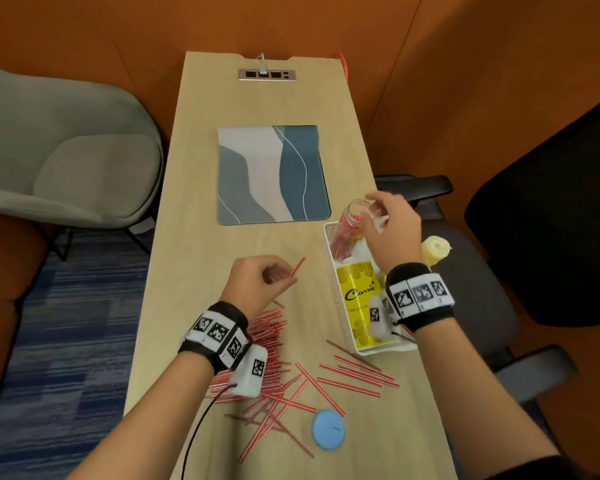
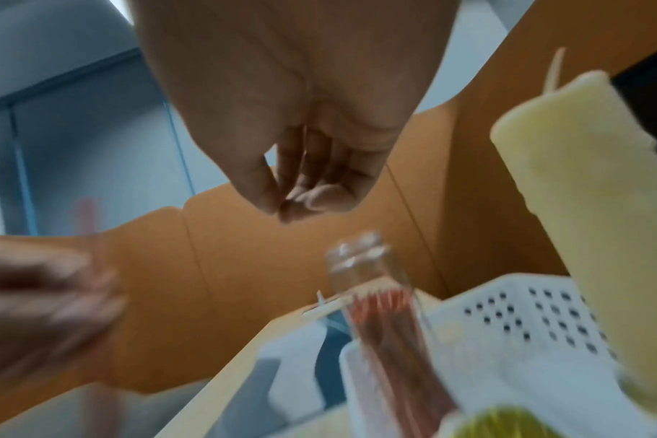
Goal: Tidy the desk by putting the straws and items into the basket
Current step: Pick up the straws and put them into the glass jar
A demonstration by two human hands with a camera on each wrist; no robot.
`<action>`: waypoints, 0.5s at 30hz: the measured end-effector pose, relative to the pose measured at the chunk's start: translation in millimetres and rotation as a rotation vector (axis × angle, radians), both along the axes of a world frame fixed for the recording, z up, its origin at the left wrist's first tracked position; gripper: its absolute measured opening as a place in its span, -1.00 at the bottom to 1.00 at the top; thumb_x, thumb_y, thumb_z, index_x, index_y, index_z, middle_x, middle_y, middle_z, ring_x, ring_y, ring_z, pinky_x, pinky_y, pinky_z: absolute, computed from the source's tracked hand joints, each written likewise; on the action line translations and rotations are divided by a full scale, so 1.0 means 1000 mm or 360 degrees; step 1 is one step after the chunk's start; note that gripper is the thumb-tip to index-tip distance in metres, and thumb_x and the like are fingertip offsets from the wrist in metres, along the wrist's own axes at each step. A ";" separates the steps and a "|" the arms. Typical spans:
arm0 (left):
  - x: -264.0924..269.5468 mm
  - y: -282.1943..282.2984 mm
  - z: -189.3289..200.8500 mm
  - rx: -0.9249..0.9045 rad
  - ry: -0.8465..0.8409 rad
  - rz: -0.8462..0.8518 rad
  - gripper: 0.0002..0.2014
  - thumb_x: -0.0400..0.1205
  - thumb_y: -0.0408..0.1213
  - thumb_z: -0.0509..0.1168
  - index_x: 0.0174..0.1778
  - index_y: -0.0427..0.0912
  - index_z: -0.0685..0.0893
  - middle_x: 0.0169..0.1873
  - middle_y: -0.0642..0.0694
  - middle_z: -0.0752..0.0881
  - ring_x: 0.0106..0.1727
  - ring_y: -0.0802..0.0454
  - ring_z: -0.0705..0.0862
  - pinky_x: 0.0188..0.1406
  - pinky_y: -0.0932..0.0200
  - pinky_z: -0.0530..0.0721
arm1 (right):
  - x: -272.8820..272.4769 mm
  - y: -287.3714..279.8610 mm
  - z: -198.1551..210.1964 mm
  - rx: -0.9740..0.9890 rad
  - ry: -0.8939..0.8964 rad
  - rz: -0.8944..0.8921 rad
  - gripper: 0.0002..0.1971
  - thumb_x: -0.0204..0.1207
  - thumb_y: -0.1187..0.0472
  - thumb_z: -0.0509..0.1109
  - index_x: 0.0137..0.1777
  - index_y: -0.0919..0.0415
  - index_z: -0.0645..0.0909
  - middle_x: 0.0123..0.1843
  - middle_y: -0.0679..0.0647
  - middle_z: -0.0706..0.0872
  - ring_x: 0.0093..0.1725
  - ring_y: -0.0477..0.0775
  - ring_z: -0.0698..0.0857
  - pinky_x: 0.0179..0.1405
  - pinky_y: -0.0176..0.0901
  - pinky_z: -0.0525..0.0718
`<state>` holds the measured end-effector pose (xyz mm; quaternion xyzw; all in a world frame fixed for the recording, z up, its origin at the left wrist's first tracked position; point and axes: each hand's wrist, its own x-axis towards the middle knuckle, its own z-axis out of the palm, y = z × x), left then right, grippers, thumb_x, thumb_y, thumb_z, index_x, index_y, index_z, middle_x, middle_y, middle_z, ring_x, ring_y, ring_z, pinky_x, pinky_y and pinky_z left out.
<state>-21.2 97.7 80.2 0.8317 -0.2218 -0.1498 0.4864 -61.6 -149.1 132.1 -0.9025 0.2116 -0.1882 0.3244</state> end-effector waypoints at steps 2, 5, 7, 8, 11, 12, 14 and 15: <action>0.017 -0.016 0.023 -0.0097 -0.0089 0.0015 -0.84 0.44 -0.30 0.61 -0.27 0.03 0.78 -0.41 0.14 0.78 -0.38 0.27 0.70 -0.31 0.47 0.57 | -0.024 0.023 -0.012 0.0117 0.0051 0.0135 -0.87 0.58 0.19 0.42 0.09 0.02 0.70 -0.23 -0.20 0.68 -0.26 -0.26 0.61 -0.20 -0.56 0.48; 0.048 -0.048 0.055 -0.0235 -0.0136 -0.0010 -0.86 0.44 -0.31 0.60 -0.24 -0.03 0.77 -0.38 0.10 0.78 -0.37 0.30 0.67 -0.28 0.44 0.57 | -0.061 0.057 -0.052 0.0281 0.0449 0.0557 -0.91 0.54 0.19 0.41 -0.05 0.01 0.74 -0.34 -0.14 0.69 -0.39 -0.26 0.58 -0.29 -0.43 0.52; 0.064 -0.071 0.074 -0.0286 -0.0165 -0.0065 -0.88 0.45 -0.29 0.60 -0.19 -0.13 0.79 -0.34 0.00 0.80 -0.32 0.16 0.72 -0.24 0.30 0.68 | -0.083 0.076 -0.081 0.0324 0.0836 0.0817 -0.87 0.53 0.16 0.37 -0.03 0.03 0.76 -0.26 -0.10 0.73 -0.30 -0.21 0.65 -0.19 -0.29 0.63; 0.071 -0.083 0.082 -0.0303 -0.0188 -0.0097 -0.87 0.45 -0.28 0.60 -0.18 -0.13 0.79 -0.32 -0.01 0.80 -0.30 0.12 0.74 -0.21 0.27 0.71 | -0.091 0.083 -0.091 0.0319 0.0992 0.0901 -0.85 0.53 0.16 0.37 -0.01 0.04 0.76 -0.22 -0.10 0.73 -0.22 -0.12 0.70 -0.13 -0.27 0.65; 0.085 -0.115 0.098 -0.0327 -0.0245 -0.0195 -0.84 0.45 -0.28 0.60 -0.17 -0.06 0.75 -0.30 0.01 0.80 -0.29 0.18 0.75 -0.16 0.28 0.74 | -0.109 0.095 -0.113 0.0250 0.1241 0.1042 -0.80 0.46 0.08 0.44 0.07 0.04 0.72 -0.08 -0.02 0.76 -0.04 0.08 0.73 -0.01 -0.17 0.68; 0.088 -0.125 0.098 -0.0315 -0.0264 -0.0224 -0.83 0.45 -0.27 0.61 -0.18 -0.04 0.74 -0.30 0.01 0.80 -0.29 0.18 0.75 -0.16 0.28 0.75 | -0.112 0.097 -0.119 0.0171 0.1268 0.1081 -0.73 0.41 0.02 0.47 0.10 0.03 0.70 -0.02 0.02 0.77 -0.02 0.12 0.73 0.03 -0.11 0.68; 0.091 -0.142 0.094 -0.0242 -0.0281 -0.0282 -0.82 0.44 -0.25 0.61 -0.17 -0.03 0.73 -0.30 0.01 0.81 -0.29 0.19 0.76 -0.16 0.28 0.75 | -0.116 0.101 -0.132 0.0096 0.1295 0.1115 -0.59 0.31 -0.04 0.51 0.16 0.02 0.67 0.05 0.07 0.74 0.03 0.18 0.70 0.08 -0.01 0.69; 0.090 -0.149 0.090 -0.0188 -0.0273 -0.0308 -0.81 0.43 -0.25 0.62 -0.17 -0.03 0.73 -0.31 0.03 0.81 -0.30 0.22 0.75 -0.16 0.29 0.74 | -0.118 0.102 -0.138 0.0111 0.1288 0.1096 -0.55 0.28 -0.04 0.52 0.18 0.00 0.65 0.08 0.07 0.71 0.06 0.19 0.68 0.09 0.03 0.69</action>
